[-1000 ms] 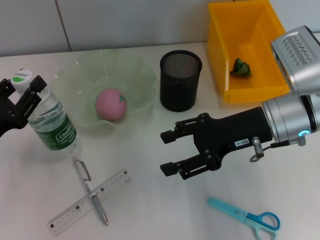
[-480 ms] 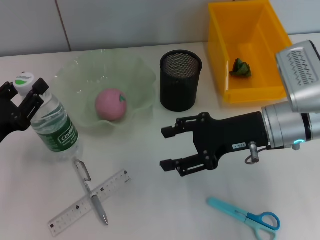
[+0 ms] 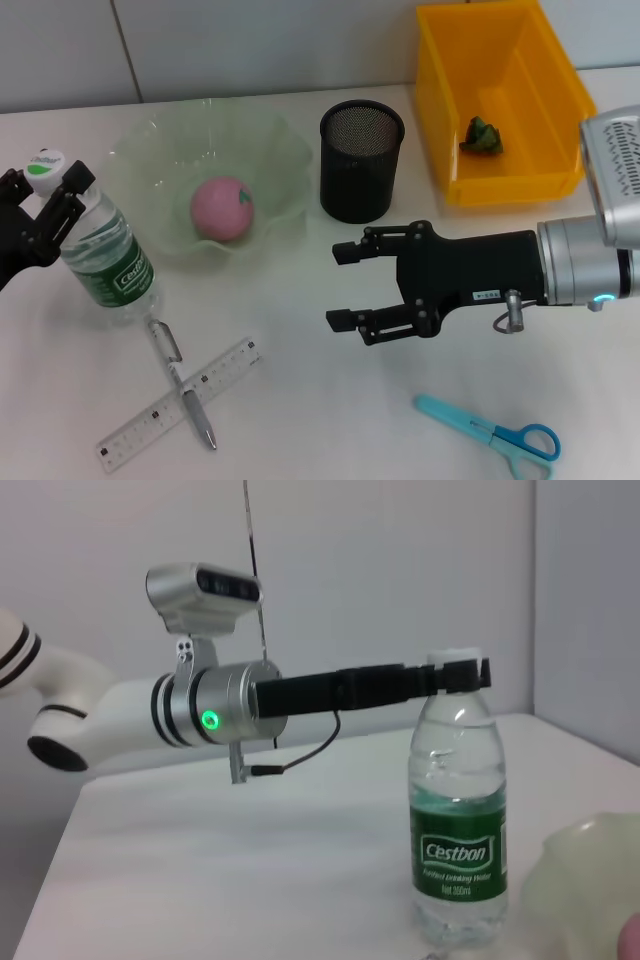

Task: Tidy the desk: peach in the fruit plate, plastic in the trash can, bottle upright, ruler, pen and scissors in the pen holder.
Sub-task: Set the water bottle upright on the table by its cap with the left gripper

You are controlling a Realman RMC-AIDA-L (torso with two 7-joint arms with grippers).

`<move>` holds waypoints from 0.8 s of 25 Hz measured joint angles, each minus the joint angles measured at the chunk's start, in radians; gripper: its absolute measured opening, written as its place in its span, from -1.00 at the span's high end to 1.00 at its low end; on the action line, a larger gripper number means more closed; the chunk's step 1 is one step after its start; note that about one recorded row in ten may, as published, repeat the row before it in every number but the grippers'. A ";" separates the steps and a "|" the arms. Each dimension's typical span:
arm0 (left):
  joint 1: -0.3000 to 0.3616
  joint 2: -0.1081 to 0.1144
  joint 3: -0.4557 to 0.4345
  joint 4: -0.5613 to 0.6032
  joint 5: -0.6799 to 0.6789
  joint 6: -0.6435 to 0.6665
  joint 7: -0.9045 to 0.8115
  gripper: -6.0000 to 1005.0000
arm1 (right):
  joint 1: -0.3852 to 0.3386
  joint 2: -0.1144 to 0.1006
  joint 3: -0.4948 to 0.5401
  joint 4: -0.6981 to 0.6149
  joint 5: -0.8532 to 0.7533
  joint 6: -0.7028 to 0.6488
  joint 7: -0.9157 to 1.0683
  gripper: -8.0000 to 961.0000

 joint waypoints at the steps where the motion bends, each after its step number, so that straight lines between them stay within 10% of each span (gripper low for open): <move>1: 0.000 0.000 0.000 0.000 0.000 0.000 0.000 0.12 | -0.002 -0.001 0.000 0.001 0.003 -0.002 -0.001 -0.60; 20: -0.001 -0.001 -0.001 -0.020 -0.001 -0.016 0.081 0.12 | -0.009 0.000 -0.004 0.006 0.004 -0.013 -0.001 -0.60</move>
